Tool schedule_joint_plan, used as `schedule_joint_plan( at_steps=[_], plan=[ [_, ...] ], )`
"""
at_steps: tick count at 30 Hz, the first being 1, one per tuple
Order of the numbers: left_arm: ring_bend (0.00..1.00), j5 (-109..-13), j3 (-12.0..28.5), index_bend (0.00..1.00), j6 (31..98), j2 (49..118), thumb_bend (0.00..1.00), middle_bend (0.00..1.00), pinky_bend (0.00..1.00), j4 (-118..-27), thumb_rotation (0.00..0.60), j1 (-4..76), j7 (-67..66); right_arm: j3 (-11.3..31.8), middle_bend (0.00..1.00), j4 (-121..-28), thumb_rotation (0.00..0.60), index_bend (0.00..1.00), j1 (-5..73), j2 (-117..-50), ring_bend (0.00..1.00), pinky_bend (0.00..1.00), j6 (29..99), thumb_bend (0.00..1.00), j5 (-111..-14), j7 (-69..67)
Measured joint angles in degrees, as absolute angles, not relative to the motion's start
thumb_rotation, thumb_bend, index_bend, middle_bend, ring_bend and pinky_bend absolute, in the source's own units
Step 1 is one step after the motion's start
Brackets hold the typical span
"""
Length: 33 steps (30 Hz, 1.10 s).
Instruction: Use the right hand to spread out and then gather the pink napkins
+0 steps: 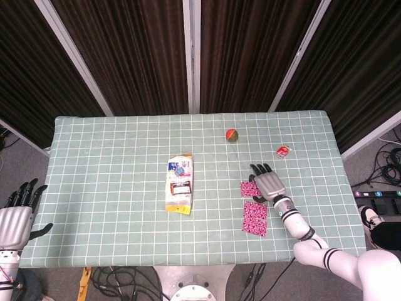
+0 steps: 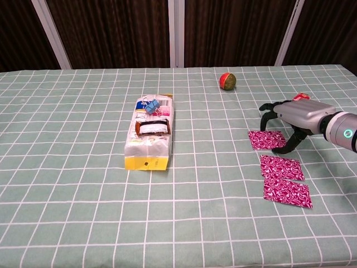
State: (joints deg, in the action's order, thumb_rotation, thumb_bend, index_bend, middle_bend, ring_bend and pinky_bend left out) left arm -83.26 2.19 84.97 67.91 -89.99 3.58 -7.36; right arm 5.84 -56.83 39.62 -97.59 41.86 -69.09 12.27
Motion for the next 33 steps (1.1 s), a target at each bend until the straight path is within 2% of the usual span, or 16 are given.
schedule_joint_plan(
  at_steps=[5, 13, 22, 27, 33],
  plan=[
    [0.07, -83.4, 2.16, 0.19, 85.16, 67.9, 0.01, 0.14, 0.17, -89.94, 0.6, 3.51, -7.25, 6.13, 0.04, -57.21, 0.554, 0.36, 39.28, -97.46, 0.0, 0.0, 43.03, 0.14, -69.08, 12.17],
    [0.07, -83.88, 2.2, 0.19, 85.36, 67.82, 0.01, 0.14, 0.17, -90.09, 0.6, 3.63, -7.27, 6.92, 0.04, -62.21, 0.549, 0.36, 37.82, -94.62, 0.0, 0.0, 46.13, 0.14, -68.58, 12.37],
    [0.07, -84.32, 2.1, 0.19, 85.13, 67.96, 0.01, 0.14, 0.17, -89.76, 0.6, 3.89, -6.79, 6.25, 0.04, -77.65, 0.543, 0.35, 33.47, -87.44, 0.0, 0.0, 51.25, 0.14, -66.7, 14.32],
    [0.07, -84.77, 2.03, 0.19, 85.06, 67.97, 0.01, 0.14, 0.17, -89.75, 0.6, 4.09, -6.61, 3.96, 0.05, -87.01, 0.518, 0.35, 30.4, -83.75, 0.0, 0.0, 53.59, 0.14, -65.17, 16.48],
    [0.07, -84.66, 1.92, 0.19, 85.02, 68.09, 0.02, 0.14, 0.17, -89.49, 0.6, 4.01, -6.28, 1.01, 0.05, -91.81, 0.511, 0.35, 27.82, -83.12, 0.0, 0.0, 56.04, 0.14, -63.42, 20.13]
  ],
)
